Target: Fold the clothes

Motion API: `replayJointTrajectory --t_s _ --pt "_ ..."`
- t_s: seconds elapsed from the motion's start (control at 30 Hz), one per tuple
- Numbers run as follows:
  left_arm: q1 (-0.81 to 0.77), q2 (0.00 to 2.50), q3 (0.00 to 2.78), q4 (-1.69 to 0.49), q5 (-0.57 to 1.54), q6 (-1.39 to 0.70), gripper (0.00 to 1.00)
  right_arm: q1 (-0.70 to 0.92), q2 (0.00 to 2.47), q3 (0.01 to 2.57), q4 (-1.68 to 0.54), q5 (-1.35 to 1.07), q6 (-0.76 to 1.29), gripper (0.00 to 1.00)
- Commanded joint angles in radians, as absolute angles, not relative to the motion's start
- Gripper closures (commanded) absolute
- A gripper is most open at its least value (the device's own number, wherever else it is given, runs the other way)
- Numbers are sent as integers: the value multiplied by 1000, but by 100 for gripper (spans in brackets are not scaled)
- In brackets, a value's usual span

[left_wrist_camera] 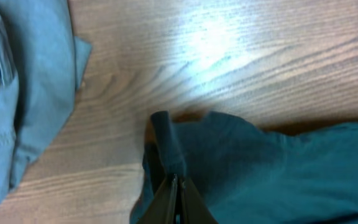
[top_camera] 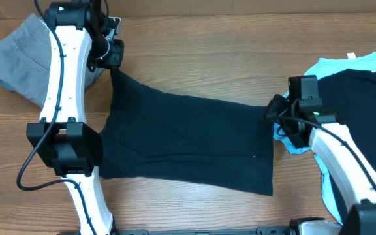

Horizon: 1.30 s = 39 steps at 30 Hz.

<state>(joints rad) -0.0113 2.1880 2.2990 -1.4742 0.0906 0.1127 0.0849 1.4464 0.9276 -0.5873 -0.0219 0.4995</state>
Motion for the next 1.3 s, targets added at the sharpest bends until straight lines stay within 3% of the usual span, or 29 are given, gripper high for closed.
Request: replayJointTrajectory --t_s 0.0,0.4,0.7,1.27 --pt "-6 2173 2316 -1492 79 124 96 81 1413 951 -636 28 502 96" --pt "-5 2173 2273 -1684 70 112 96 81 1412 950 -884 23 530 96" --pt "2 2172 2029 -1690 51 80 96 81 1412 950 -1008 -30 501 96" --pt "31 1836 1473 -1484 67 81 96 81 1413 938 -1139 -92 463 96"
